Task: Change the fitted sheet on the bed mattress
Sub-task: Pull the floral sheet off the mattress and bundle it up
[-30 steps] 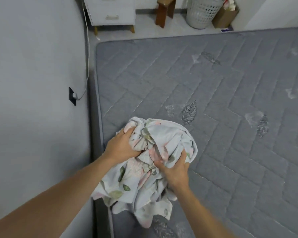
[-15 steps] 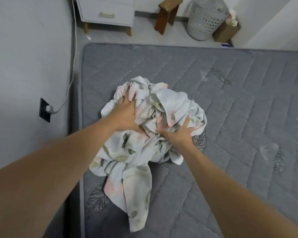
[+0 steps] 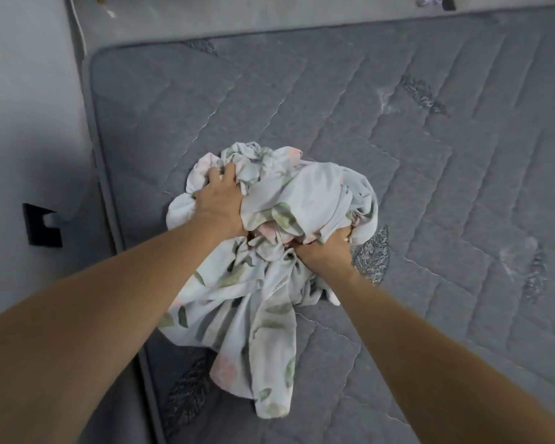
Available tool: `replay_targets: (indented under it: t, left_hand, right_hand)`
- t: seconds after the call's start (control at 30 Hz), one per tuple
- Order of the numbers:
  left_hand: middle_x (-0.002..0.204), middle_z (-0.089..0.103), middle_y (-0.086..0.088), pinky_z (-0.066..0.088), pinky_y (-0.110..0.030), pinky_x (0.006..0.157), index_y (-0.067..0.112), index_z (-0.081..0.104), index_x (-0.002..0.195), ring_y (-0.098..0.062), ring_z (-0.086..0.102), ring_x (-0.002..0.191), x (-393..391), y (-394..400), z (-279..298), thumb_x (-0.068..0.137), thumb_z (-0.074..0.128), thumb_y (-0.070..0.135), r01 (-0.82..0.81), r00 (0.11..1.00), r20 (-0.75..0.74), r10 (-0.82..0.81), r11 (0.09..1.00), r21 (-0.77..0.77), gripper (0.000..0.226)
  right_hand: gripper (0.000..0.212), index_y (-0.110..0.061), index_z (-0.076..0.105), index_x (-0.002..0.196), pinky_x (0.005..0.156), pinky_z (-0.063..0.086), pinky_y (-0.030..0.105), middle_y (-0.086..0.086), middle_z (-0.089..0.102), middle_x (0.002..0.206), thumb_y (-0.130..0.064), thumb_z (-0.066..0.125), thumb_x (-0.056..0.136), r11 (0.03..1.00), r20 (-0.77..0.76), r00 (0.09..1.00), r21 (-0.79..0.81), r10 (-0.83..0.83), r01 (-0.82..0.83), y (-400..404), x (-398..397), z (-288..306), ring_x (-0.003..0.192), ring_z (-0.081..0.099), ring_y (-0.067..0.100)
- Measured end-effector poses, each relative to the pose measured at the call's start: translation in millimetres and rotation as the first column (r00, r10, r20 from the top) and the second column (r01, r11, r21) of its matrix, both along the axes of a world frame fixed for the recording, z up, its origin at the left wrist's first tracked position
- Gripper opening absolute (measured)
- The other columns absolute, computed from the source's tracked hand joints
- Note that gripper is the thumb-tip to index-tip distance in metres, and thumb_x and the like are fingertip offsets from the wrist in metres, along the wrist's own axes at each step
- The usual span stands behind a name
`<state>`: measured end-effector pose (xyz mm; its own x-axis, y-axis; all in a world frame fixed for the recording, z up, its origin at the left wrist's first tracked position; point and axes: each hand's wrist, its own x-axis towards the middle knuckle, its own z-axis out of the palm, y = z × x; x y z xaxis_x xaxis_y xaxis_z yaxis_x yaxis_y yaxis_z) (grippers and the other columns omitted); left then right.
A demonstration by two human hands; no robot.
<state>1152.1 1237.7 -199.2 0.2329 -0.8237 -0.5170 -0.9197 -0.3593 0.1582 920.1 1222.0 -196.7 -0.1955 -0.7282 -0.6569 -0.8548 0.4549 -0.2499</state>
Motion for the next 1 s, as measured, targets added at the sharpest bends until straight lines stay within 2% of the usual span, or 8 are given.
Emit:
replay_targets:
  t: [0.1, 0.23, 0.47, 0.6, 0.7, 0.77, 0.9, 1.0]
  left_hand:
    - [0.151, 0.026, -0.01, 0.052, -0.056, 0.093, 0.019, 0.014, 0.159, -0.038, 0.035, 0.134, -1, -4, -8, 0.049, 0.095, 0.048, -0.061, 0.998, 0.026, 0.061, 0.998, 0.001, 0.139]
    - [0.162, 0.013, -0.01, 0.054, -0.053, 0.095, 0.009, 0.005, 0.161, -0.037, 0.021, 0.145, -7, -6, 7, 0.061, 0.091, 0.018, -0.008, 0.996, 0.088, 0.0, 0.995, 0.096, 0.132]
    - [0.155, 0.008, -0.007, 0.058, -0.046, 0.092, 0.005, 0.011, 0.158, -0.035, 0.022, 0.142, -22, -19, 22, 0.073, 0.09, 0.025, -0.007, 0.979, 0.198, -0.04, 0.974, 0.228, 0.117]
    - [0.157, 0.01, -0.008, 0.057, -0.045, 0.091, 0.003, 0.018, 0.157, -0.036, 0.022, 0.142, -23, -16, 18, 0.077, 0.085, 0.021, 0.009, 0.98, 0.194, -0.047, 0.982, 0.19, 0.107]
    - [0.155, 0.011, -0.009, 0.059, -0.05, 0.091, 0.001, 0.023, 0.154, -0.036, 0.022, 0.141, -19, -15, 20, 0.075, 0.086, 0.02, -0.002, 0.991, 0.132, -0.02, 0.987, 0.162, 0.104]
    - [0.154, 0.014, -0.007, 0.058, -0.054, 0.092, 0.004, 0.023, 0.155, -0.036, 0.023, 0.14, -12, -14, 29, 0.071, 0.09, 0.027, -0.009, 0.998, 0.064, 0.0, 0.99, 0.139, 0.11]
    - [0.172, 0.01, -0.011, 0.033, -0.057, 0.12, 0.013, 0.015, 0.166, -0.038, 0.011, 0.158, 16, -13, 69, 0.075, 0.085, 0.053, -0.086, 0.967, -0.241, 0.084, 0.996, 0.006, 0.122]
    - [0.171, 0.016, -0.011, 0.028, -0.056, 0.119, 0.013, 0.012, 0.167, -0.034, 0.013, 0.158, 43, -66, 101, 0.078, 0.084, 0.054, -0.142, 0.954, -0.283, 0.096, 0.979, -0.146, 0.122]
  right_hand:
    - [0.135, -0.007, 0.0, 0.161, 0.116, 0.04, 0.044, 0.023, 0.032, 0.157, -0.055, 0.09, 0.074, 1.0, -0.019, 1.0, 0.028, 0.009, -0.009, -1, 5, 8, 0.144, 0.042, 0.042]
    - [0.126, -0.007, -0.005, 0.163, 0.114, 0.04, 0.046, 0.02, 0.021, 0.159, -0.054, 0.08, 0.082, 0.986, -0.075, 0.985, 0.067, 0.158, -0.153, -3, 13, 16, 0.141, 0.037, 0.042]
    - [0.129, -0.004, -0.011, 0.162, 0.108, 0.043, 0.047, 0.016, 0.015, 0.161, -0.054, 0.077, 0.083, 0.982, -0.129, 0.979, 0.124, 0.156, -0.14, -7, 23, 23, 0.136, 0.034, 0.038]
    - [0.117, -0.006, -0.007, 0.163, 0.109, 0.043, 0.047, 0.017, 0.011, 0.165, -0.046, 0.074, 0.088, 0.984, -0.106, 0.981, 0.086, 0.164, -0.155, -1, 15, 21, 0.137, 0.033, 0.039]
    - [0.119, -0.011, 0.001, 0.164, 0.107, 0.044, 0.051, 0.015, 0.013, 0.164, -0.05, 0.073, 0.078, 0.991, -0.068, 0.989, 0.028, 0.131, -0.13, 3, 18, 30, 0.138, 0.035, 0.043]
    - [0.109, -0.021, 0.013, 0.158, 0.103, 0.05, 0.052, 0.014, 0.028, 0.157, -0.046, 0.076, 0.073, 0.997, -0.035, 0.996, 0.0, 0.084, -0.084, 6, 20, 41, 0.131, 0.047, 0.043]
    - [0.119, -0.03, 0.021, 0.157, 0.088, 0.059, 0.048, 0.009, 0.054, 0.137, -0.064, 0.088, 0.064, 0.983, 0.035, 0.995, -0.159, 0.095, -0.088, -3, 33, 86, 0.11, 0.064, 0.034]
    - [0.117, -0.027, 0.021, 0.159, 0.092, 0.055, 0.047, 0.005, 0.052, 0.132, -0.061, 0.09, 0.069, 0.949, 0.119, 0.989, -0.311, 0.089, -0.048, -57, 51, 108, 0.117, 0.059, 0.034]
